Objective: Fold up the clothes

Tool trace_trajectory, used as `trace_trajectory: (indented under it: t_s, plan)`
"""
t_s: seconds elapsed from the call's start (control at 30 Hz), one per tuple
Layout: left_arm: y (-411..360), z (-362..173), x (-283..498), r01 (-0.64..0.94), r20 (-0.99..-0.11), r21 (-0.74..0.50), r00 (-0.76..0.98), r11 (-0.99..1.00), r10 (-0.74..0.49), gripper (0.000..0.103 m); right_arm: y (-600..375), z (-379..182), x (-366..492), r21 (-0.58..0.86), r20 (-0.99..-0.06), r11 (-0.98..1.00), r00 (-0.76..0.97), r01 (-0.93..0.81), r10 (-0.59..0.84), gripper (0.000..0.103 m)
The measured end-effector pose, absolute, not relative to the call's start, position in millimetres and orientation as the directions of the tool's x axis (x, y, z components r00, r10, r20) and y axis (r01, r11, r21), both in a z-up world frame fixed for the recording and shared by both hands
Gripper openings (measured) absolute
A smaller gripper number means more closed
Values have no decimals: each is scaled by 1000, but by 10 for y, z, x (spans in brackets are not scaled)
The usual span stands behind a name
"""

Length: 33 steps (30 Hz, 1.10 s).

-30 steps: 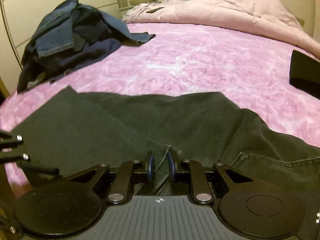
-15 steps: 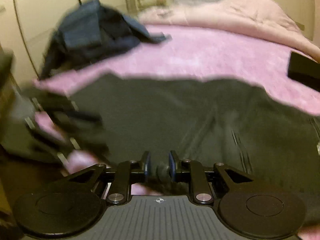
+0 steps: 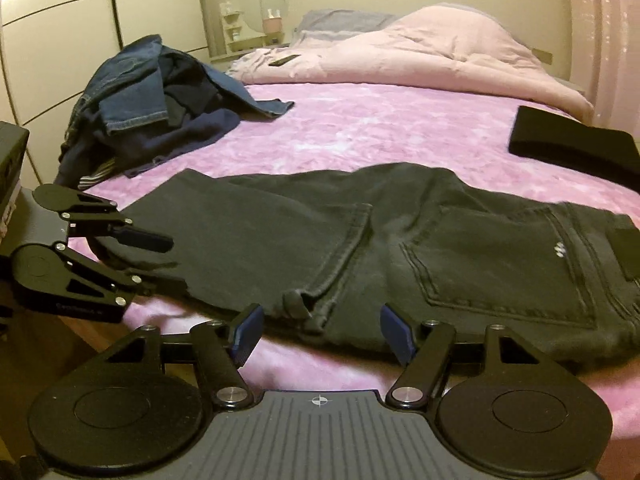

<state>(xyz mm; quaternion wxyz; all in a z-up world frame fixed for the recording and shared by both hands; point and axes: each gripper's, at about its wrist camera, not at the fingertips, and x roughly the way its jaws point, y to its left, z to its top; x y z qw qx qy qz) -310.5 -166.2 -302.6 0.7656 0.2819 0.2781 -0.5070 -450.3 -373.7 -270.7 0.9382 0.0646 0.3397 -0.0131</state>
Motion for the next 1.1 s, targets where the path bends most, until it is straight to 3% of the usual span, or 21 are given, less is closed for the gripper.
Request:
trace_trajectory:
  t_s: [0.53, 0.83, 1.1]
  plan:
    - [-1384, -2900, -3075, 932, -676, 141, 337, 333, -656, 44, -3608, -2696, -4561, 43, -647, 997, 763, 64, -21, 68]
    - [-441, -2686, -2608, 843, -630, 382, 537, 378, -562, 58, -2488, -2697, -4151, -221, -599, 942, 797, -254, 74, 68]
    - [18, -2846, -2273, 807, -646, 395, 584, 439, -492, 58, -1501, -3135, -3627, -429, -612, 779, 781, -458, 122, 68]
